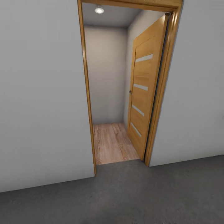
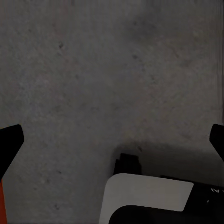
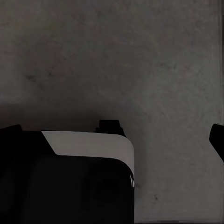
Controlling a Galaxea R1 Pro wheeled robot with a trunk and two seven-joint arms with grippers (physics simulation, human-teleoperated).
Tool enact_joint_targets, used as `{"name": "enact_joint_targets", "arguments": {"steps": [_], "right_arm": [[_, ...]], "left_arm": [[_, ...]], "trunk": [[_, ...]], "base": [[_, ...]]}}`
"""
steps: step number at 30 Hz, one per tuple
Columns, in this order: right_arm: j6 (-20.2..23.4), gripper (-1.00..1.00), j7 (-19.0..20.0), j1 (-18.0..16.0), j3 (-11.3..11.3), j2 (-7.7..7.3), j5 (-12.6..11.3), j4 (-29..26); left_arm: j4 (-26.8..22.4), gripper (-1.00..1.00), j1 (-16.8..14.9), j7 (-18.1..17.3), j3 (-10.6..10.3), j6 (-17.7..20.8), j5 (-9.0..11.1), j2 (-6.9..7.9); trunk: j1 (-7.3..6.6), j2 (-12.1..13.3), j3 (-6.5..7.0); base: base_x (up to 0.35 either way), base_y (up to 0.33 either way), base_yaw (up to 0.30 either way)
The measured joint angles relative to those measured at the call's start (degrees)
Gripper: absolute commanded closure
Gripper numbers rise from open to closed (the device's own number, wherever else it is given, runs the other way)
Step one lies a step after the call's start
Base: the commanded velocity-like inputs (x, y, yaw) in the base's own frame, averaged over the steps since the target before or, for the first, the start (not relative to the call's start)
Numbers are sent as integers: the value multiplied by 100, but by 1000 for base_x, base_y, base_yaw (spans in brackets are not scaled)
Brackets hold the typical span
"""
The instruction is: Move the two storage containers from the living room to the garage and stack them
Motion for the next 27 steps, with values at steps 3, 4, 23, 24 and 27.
{"name": "enact_joint_targets", "arguments": {"steps": [3,4,23,24,27], "right_arm": [[0,-100,0,0,0,-1,0,1],[0,-100,0,0,0,-1,0,2],[-5,-100,0,0,0,-10,-8,0],[-3,-100,0,0,0,-10,-5,2],[1,-100,0,0,0,-10,-1,2]], "left_arm": [[-1,-100,0,0,0,0,0,0],[-1,-100,0,0,0,0,0,0],[1,-100,1,-1,0,-1,1,1],[0,-100,1,-1,0,-2,1,1],[0,-100,1,-1,0,-2,1,1]], "trunk": [[0,0,0],[0,0,0],[0,0,0],[0,0,0],[0,0,0]], "base": [[0,0,-242],[0,0,-242],[0,0,-112],[0,0,0],[0,0,0]]}}
